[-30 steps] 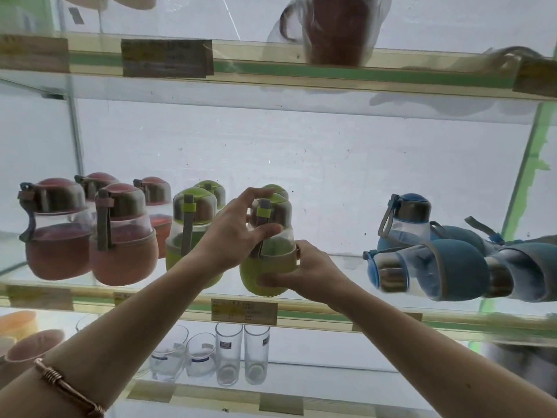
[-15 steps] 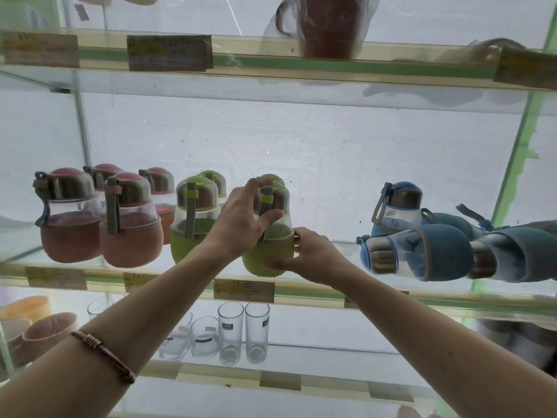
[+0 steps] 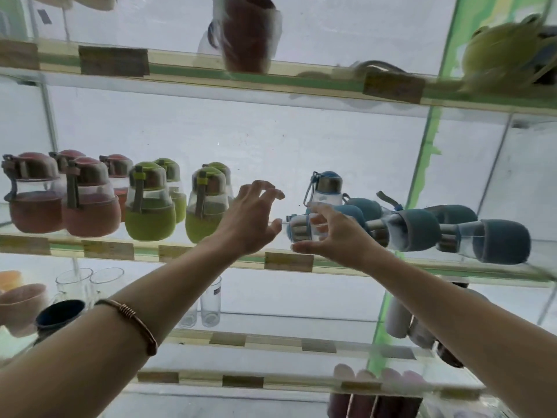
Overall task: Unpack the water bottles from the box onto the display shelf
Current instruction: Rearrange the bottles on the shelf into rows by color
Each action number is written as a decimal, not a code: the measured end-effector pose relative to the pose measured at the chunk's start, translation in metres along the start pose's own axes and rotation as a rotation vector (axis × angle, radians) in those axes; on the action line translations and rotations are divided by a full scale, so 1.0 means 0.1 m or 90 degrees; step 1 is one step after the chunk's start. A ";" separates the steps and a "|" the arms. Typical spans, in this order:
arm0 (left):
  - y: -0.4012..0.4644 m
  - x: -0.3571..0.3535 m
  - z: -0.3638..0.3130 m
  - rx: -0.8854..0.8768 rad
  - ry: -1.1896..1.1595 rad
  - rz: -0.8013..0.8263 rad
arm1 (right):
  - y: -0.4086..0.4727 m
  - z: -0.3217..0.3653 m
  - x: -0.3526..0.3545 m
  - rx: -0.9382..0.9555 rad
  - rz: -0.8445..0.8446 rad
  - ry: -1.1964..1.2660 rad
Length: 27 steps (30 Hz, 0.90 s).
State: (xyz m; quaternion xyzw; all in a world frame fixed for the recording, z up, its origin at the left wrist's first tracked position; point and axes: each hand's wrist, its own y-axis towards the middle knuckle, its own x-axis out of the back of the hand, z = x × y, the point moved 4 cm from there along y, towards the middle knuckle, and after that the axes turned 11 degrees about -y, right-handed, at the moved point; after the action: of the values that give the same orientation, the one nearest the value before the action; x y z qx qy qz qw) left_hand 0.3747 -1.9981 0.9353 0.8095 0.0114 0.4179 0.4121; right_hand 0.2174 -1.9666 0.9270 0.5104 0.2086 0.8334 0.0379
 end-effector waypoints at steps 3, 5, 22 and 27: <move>0.02 -0.14 -0.25 0.008 -0.025 0.028 | -0.12 -0.15 0.17 0.012 -0.013 -0.020; 0.02 -0.20 -0.33 0.024 -0.030 0.046 | -0.16 -0.21 0.27 0.031 -0.022 -0.042; 0.39 -0.76 0.15 0.193 -0.190 0.195 | 0.30 -0.76 0.30 -0.039 0.029 -0.252; 0.39 -1.01 0.35 0.197 -0.252 0.222 | 0.43 -0.91 0.23 -0.048 0.063 -0.299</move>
State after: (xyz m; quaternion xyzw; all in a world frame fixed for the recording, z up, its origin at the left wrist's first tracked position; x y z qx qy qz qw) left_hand 0.3200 -2.0832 0.8832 0.9182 -0.1448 0.3094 0.2005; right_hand 0.1338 -2.0271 0.9273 0.6982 0.1376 0.6997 0.0638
